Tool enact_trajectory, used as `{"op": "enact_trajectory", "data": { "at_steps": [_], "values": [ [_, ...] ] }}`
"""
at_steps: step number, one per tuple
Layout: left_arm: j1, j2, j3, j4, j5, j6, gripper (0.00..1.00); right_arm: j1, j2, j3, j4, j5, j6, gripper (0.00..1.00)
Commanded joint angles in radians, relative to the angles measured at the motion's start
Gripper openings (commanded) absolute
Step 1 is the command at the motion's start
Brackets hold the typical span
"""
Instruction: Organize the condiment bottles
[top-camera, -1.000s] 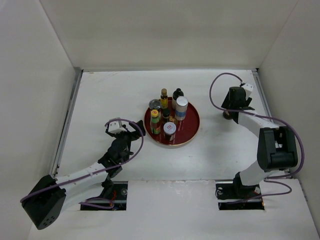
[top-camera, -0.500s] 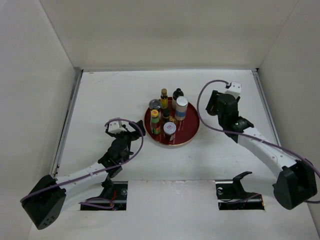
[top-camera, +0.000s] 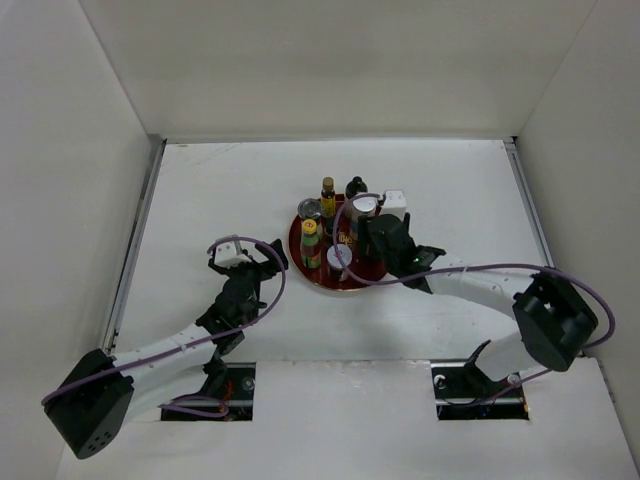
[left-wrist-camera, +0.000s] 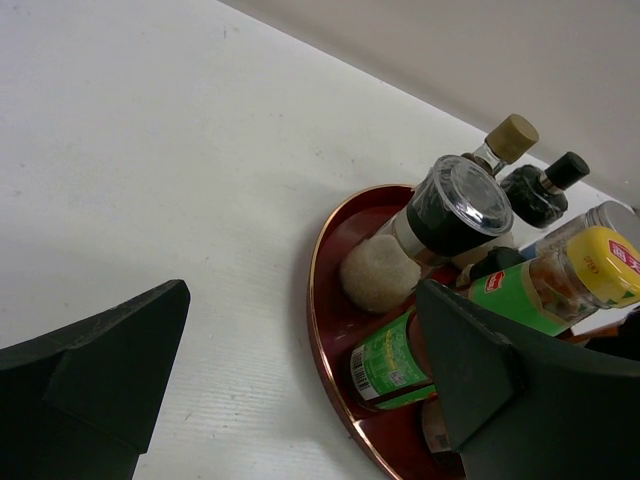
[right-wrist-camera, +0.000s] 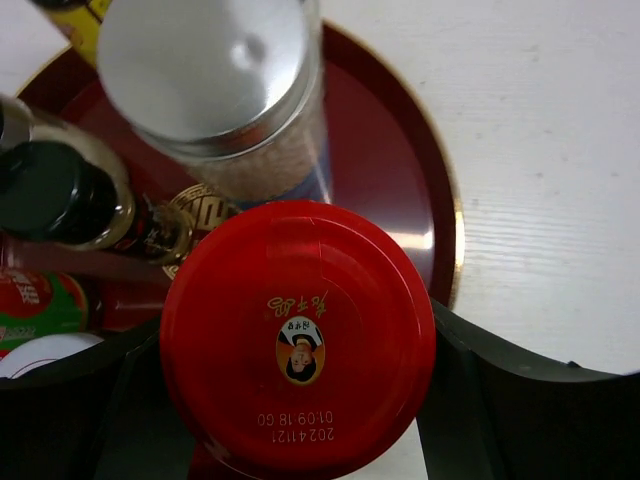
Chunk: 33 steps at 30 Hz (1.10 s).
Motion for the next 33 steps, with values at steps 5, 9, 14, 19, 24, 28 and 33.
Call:
{"op": "enact_trajectory", "data": {
  "at_steps": [5, 9, 14, 19, 24, 28, 33],
  "values": [
    [0.014, -0.014, -0.019, 0.035, -0.015, -0.018, 1.00, 0.054, 0.065, 0.047, 0.229, 0.093, 0.019, 0.65],
    [0.015, -0.014, -0.022, 0.043, -0.013, -0.020, 1.00, 0.065, 0.030, 0.027, 0.219, 0.131, 0.023, 0.88],
    [0.015, -0.022, -0.026, 0.046, -0.012, -0.023, 1.00, 0.068, -0.142, -0.024, 0.199, 0.131, 0.023, 1.00],
    [0.006, -0.035, -0.027, 0.043, -0.010, -0.026, 1.00, -0.032, -0.381, -0.122, 0.199, 0.114, 0.020, 1.00],
    [0.020, 0.001, -0.019, 0.032, -0.037, -0.046, 1.00, -0.283, -0.513, -0.274, 0.232, 0.067, 0.121, 1.00],
    [0.029, 0.064, 0.002, 0.006, -0.091, -0.073, 1.00, -0.453, -0.515, -0.379, 0.279, 0.012, 0.236, 1.00],
    [0.009, 0.161, 0.068, -0.031, -0.104, -0.087, 1.00, -0.575, -0.469, -0.469, 0.348, -0.021, 0.309, 1.00]
  ]
}}
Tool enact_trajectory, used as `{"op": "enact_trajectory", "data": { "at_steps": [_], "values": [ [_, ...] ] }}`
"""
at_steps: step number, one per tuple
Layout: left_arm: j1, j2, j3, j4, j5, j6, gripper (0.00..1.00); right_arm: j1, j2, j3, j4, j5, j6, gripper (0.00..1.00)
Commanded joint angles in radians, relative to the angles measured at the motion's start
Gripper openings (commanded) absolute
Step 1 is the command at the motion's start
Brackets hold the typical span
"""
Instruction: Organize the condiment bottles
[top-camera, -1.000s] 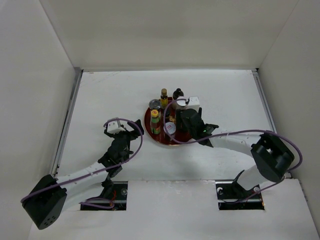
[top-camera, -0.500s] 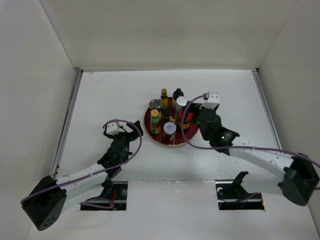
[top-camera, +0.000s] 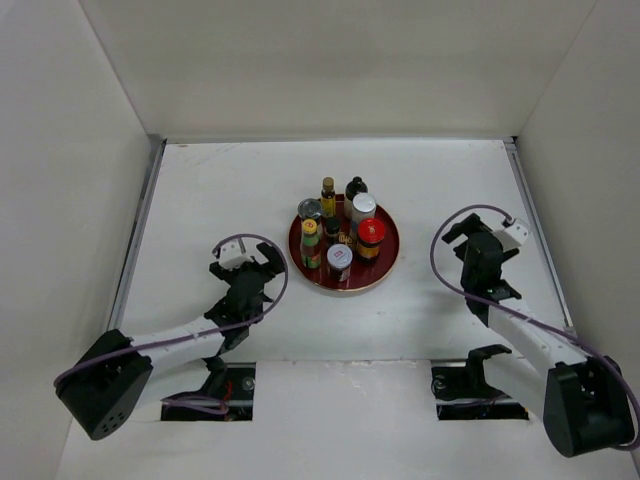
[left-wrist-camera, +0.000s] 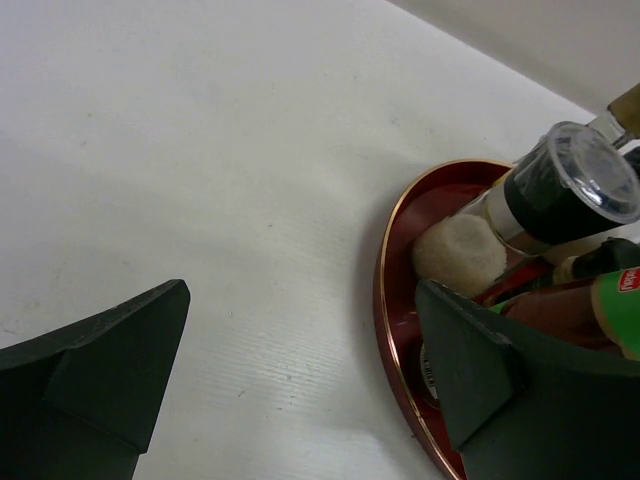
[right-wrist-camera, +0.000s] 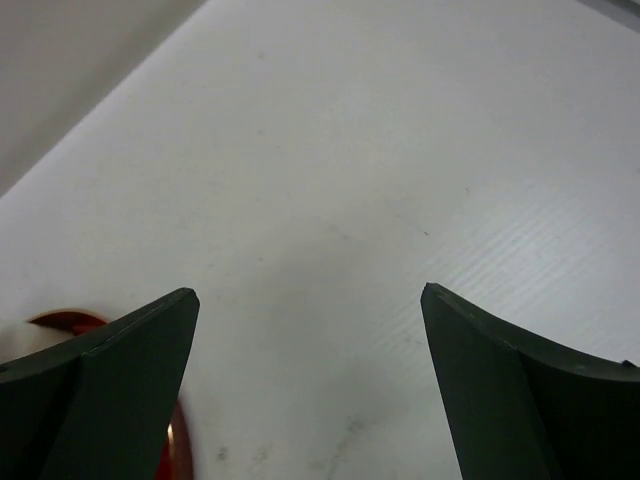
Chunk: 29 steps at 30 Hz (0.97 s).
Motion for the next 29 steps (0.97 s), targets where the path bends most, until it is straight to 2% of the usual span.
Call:
{"op": "enact_trajectory", "data": {
  "at_steps": [1, 4, 23, 29],
  "values": [
    [-0.012, 0.040, 0.073, -0.003, -0.028, -0.028, 1.00, -0.038, 0.022, -0.024, 0.130, -0.048, 0.093, 1.00],
    [-0.006, 0.052, 0.079, -0.012, -0.028, -0.029, 1.00, -0.038, 0.040, -0.029, 0.153, -0.050, 0.091, 1.00],
    [-0.005, -0.109, 0.029, -0.014, 0.005, -0.035, 1.00, -0.038, 0.071, -0.038, 0.178, -0.103, 0.082, 1.00],
    [0.004, -0.092, 0.071, -0.095, -0.003, -0.045, 1.00, -0.033, 0.077, -0.034, 0.178, -0.111, 0.079, 1.00]
  ]
}}
